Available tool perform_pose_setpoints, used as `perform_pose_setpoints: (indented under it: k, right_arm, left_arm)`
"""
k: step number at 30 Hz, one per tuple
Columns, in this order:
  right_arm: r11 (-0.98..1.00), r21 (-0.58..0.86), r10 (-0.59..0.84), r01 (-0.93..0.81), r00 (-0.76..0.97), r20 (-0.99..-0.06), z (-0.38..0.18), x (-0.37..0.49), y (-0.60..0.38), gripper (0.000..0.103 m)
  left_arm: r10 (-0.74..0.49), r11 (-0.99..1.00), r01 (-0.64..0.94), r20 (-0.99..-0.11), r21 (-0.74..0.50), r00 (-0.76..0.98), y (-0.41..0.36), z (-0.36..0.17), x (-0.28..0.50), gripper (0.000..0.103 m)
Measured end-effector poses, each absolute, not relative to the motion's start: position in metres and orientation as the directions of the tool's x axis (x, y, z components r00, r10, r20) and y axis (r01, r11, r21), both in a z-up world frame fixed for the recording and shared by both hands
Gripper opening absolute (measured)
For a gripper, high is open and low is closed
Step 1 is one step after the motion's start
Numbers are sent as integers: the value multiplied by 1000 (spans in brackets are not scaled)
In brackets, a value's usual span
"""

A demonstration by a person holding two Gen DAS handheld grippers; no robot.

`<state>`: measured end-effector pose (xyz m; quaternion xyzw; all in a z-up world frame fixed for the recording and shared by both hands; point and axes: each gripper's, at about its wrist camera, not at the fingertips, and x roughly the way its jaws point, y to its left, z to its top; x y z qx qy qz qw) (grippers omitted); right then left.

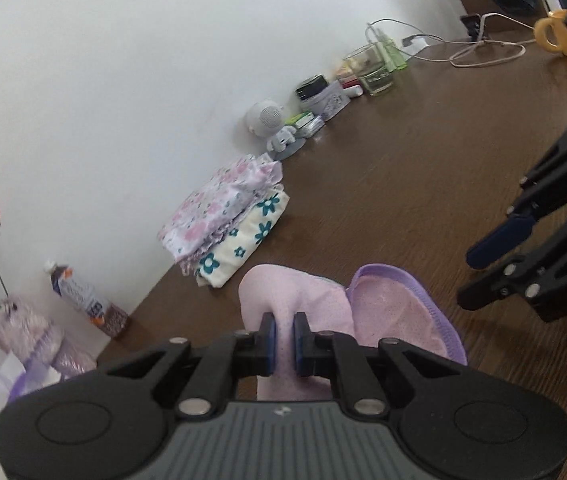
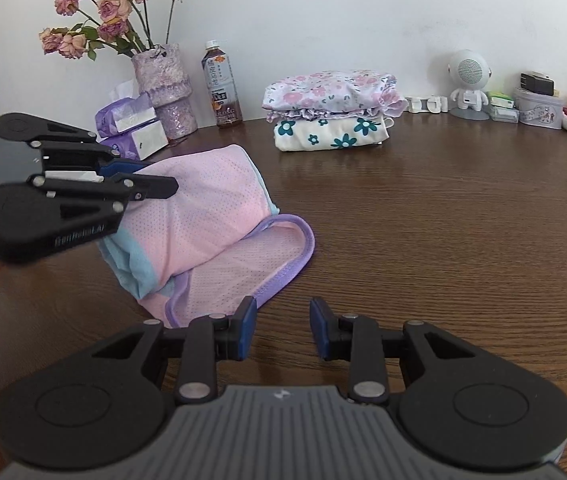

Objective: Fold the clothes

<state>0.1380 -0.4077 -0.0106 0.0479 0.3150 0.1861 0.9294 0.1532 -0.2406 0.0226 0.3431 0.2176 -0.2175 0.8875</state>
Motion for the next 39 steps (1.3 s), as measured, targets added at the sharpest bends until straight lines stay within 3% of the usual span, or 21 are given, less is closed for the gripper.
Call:
perform_pose_setpoints:
  k: [7,15,22,26,28,32,34,36,39]
  right_arm:
    - [940,211,342,-269,752,-564,-11,140,-416,31]
    - [952,232,298,-201,785,-543,-10,139,-430,31]
    - [955,257,267,-146,802,-534,-12,140,-444,31]
    - [945,296,282,-140,807,-519,-13,139,-450,31]
    - [934,321,310,-159,807,-502,-11,137,-449,31]
    - [899,364,401,-242,787,-469,-8,135,-427,33]
    - [897,357,415,-259,772,-482,-8,137,-411,33]
    - [904,340,409,-260,758,-508,-10,142,-400,33]
    - [917,325,383,-234,747,-544,-14,148,-395,33]
  left_arm:
    - [-267,490,558,-495,670,827,-285,-1,119,8]
    - [-316,487,613,-528,623,788,-298,-13,117,8]
    - [-438,602,688,-552,406,709,-275,10,112,15]
    - [-482,705,663,-517,251,708,-236,35,116,46]
    - [-456,761,618,-512,200,728,-216,38,125,48]
    - [-476,773,625,-556,104,681,-202,25,140,47]
    - [-487,778,626,-576,56,657,-195,18,147,45]
    - [-498,781,624,-593,9,632,-188,11,154,33]
    - [-522,779,626,-589,-35,617,-179,9,154,33]
